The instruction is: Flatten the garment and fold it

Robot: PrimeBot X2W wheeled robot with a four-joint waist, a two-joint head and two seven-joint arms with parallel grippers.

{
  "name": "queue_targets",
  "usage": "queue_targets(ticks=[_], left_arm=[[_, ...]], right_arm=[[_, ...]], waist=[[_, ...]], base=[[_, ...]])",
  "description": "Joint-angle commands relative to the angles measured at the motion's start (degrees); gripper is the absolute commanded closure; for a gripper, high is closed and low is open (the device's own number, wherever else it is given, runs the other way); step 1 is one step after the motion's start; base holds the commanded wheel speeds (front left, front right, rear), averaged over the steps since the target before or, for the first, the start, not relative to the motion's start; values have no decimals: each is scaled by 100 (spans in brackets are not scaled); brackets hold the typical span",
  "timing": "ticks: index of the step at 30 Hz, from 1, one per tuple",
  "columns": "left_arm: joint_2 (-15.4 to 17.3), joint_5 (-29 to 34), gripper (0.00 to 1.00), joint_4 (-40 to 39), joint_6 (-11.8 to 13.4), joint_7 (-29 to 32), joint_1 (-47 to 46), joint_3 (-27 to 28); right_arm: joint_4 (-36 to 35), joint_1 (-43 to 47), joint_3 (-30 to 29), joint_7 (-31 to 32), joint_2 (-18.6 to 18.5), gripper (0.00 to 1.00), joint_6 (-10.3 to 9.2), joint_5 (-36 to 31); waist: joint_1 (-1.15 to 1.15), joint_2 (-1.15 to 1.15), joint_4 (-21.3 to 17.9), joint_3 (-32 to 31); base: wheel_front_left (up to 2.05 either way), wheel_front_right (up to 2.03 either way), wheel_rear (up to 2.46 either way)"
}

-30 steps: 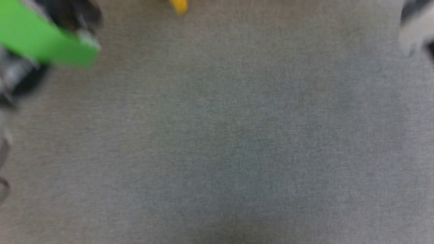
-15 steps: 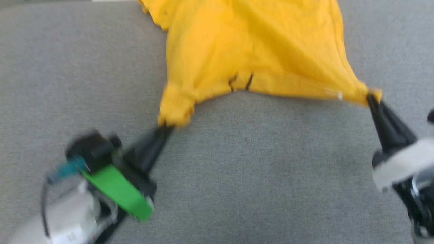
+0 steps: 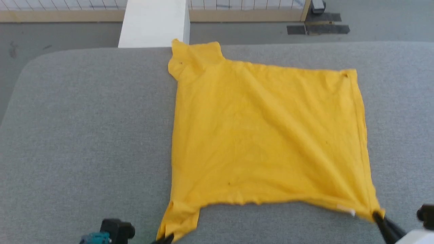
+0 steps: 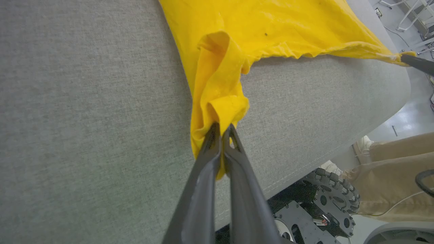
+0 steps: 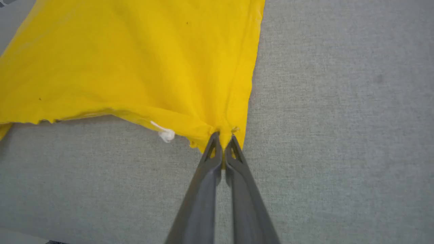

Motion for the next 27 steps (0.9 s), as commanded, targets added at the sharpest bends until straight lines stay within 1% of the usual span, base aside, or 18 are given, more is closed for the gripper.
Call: queue_targets(ticks=[1,3,4,8,13,17,20,22,23,27], left_arm=[[61,-132,100,-27,61,103,154,-35],[114,-287,100,-48,149,276,283,-99],[207,-496,100,-108,264,535,458,-198],[372,-716,100,-256,434,710,680,-248],[587,-905,100,-500,628,715,915,-212],[765,-668,100,-673,778,412,756,27],[946,-213,100,-696,833,261,336,228],[1031,44,100,-680,784,267,-27,357],[1164,448,100,-573,662,361,-673,556],[1157,843,100,-358,377,491,-1711,908]], right_arm=[[45,200,61,129,-67,100,-9,42],[97,456,140,315,-144,100,-9,53],[161,785,175,557,-200,100,-9,97],[145,1107,141,863,-217,100,-9,222],[-33,1347,102,1216,-219,100,-9,431],[-258,1302,12,1169,-225,100,-9,492],[-383,950,47,1032,-425,100,-9,429],[-440,554,83,918,-621,100,-9,349],[-471,-222,243,790,-959,100,-9,247],[-384,-1599,634,679,-1372,100,-9,229]], waist=[[1,0,2,-200],[1,0,7,-268],[1,0,23,-368],[1,0,23,-472],[1,0,-6,-569],[1,0,3,-593],[1,0,-16,-576],[1,0,-38,-534],[1,0,-95,-430],[1,0,-175,-184]], base=[[0,0,0],[0,0,0],[0,0,0],[0,0,0],[0,0,0],[0,0,0],[0,0,0],[0,0,0],[0,0,0],[0,0,0]])
